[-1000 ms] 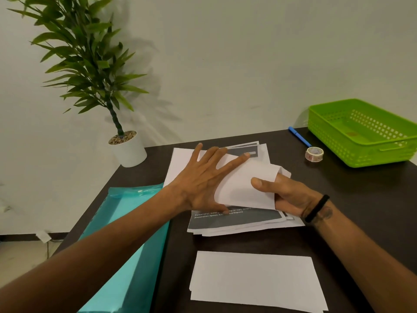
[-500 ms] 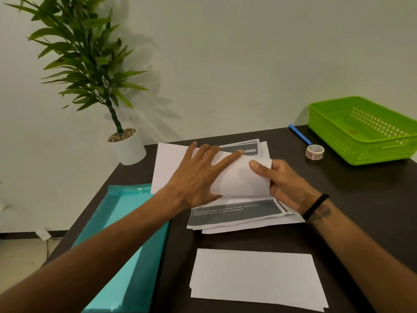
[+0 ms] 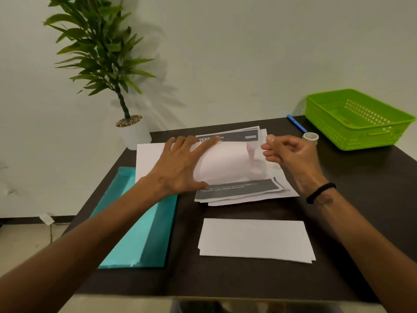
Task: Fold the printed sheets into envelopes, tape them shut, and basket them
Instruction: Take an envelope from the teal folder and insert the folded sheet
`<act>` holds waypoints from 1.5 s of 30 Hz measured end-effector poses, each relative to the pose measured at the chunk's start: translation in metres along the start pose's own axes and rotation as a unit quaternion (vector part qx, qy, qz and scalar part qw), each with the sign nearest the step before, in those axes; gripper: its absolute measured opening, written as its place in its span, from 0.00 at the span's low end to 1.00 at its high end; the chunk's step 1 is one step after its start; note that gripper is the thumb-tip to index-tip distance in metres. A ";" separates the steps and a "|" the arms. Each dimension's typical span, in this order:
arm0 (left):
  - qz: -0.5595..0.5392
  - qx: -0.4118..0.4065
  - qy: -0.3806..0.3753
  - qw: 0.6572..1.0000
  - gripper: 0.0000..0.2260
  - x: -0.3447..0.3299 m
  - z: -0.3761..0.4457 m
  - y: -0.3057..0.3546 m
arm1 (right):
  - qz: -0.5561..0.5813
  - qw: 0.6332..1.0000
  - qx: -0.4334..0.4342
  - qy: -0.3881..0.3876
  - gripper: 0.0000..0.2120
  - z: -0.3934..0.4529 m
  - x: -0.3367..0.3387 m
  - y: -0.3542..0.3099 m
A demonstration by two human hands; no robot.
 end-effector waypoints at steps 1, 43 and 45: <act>-0.006 -0.007 -0.002 1.000 0.53 0.004 -0.007 0.000 | -0.018 1.000 0.001 0.008 0.15 -0.010 0.008 -0.003; 0.000 0.096 0.072 0.993 0.56 0.043 -0.112 -0.045 | -0.084 0.995 -0.052 -0.024 0.13 -0.128 0.100 -0.010; 0.005 0.089 0.065 0.994 0.57 0.042 -0.108 -0.041 | -0.030 0.997 -0.066 -0.010 0.16 -0.127 0.100 -0.006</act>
Point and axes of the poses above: each hand's wrist, its own z-axis towards the middle knuckle, its own x-axis out of the back of the hand, y = z × x, the point moved 6 cm from there along z, towards the middle knuckle, and after that the axes turned 13 degrees about -z, right-handed, at the moved point
